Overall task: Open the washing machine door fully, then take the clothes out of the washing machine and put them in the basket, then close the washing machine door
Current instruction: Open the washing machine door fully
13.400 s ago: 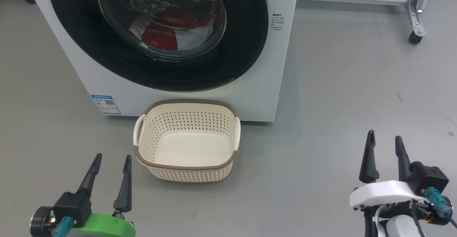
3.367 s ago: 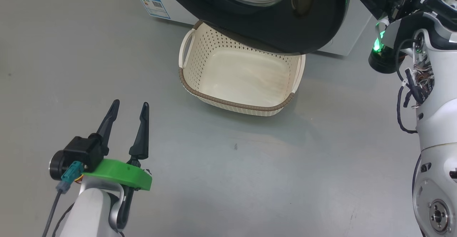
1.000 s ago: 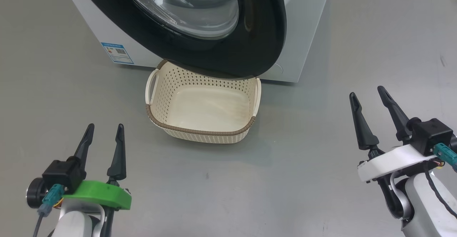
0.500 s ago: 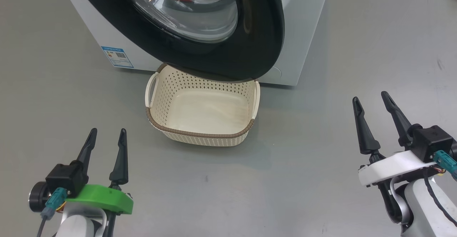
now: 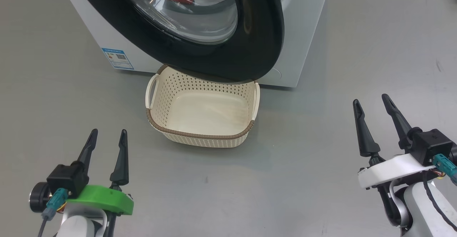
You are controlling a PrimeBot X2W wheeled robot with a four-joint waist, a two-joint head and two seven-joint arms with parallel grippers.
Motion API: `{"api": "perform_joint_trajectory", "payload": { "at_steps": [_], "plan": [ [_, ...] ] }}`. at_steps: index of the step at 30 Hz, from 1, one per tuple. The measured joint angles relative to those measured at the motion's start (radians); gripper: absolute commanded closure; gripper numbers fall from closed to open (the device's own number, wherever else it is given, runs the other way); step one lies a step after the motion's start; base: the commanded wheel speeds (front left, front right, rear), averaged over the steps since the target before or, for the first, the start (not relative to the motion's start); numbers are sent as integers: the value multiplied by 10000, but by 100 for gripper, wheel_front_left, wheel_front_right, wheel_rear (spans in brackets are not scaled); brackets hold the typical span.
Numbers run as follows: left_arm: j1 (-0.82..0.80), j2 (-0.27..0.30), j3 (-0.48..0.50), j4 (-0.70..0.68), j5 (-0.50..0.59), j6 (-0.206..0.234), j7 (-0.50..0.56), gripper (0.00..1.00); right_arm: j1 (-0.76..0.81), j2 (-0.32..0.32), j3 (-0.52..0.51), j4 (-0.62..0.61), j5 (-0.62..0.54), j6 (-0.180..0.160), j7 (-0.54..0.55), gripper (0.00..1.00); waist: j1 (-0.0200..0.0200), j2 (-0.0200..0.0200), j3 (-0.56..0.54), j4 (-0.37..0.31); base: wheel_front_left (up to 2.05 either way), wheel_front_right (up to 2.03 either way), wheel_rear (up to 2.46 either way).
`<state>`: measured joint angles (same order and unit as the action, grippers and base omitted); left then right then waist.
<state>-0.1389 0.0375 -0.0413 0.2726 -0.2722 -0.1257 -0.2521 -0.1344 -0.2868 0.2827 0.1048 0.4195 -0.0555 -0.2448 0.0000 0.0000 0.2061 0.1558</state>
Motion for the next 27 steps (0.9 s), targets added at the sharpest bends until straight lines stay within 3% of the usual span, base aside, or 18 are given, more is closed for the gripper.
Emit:
{"api": "perform_joint_trajectory", "payload": {
  "at_steps": [1, 2, 3, 9, 14, 20, 23, 27],
  "plan": [
    [0, 0, -4, 0, 0, 0, 0, 0, 0, 8, -13, -2, 0, 0, 0, 17, 0, 0, -3, 0, 0, 0, 0],
    [1, 0, -10, 0, 0, 0, 0, 0, 0, 23, -33, -2, 2, 0, 0, 64, 0, 0, -6, 0, 0, 0, 0],
    [2, 0, -13, 0, 0, 0, 0, 0, 1, 38, -44, -4, 4, 2, 0, 100, 0, 0, -7, 1, 0, 0, 0],
    [5, 0, -25, -4, 0, 0, 0, 0, 7, 316, -244, -96, 502, 123, -29, 100, 0, 0, 15, 21, 0, 0, 0],
    [9, 0, -102, -38, 0, 0, 0, 0, 6, 918, -708, -370, 1881, 395, -29, 100, 0, 0, 137, 59, 0, 0, 0],
    [3, 2, -167, -138, -2, 0, 0, 0, -108, 2052, -1615, -700, 4730, 830, 477, 100, 0, 0, 378, 140, 0, 0, 0],
    [-15, 2, -255, -196, -2, 0, 0, 0, -419, 2784, -2259, -890, 6968, 986, 1047, 100, 0, 0, 528, 190, 0, 0, 0],
    [-67, 0, -397, -261, -8, 0, 0, 0, -1087, 2447, -2548, -993, 8303, 821, 2061, 100, 0, 0, 748, 289, 0, 0, 0]
  ]
}}
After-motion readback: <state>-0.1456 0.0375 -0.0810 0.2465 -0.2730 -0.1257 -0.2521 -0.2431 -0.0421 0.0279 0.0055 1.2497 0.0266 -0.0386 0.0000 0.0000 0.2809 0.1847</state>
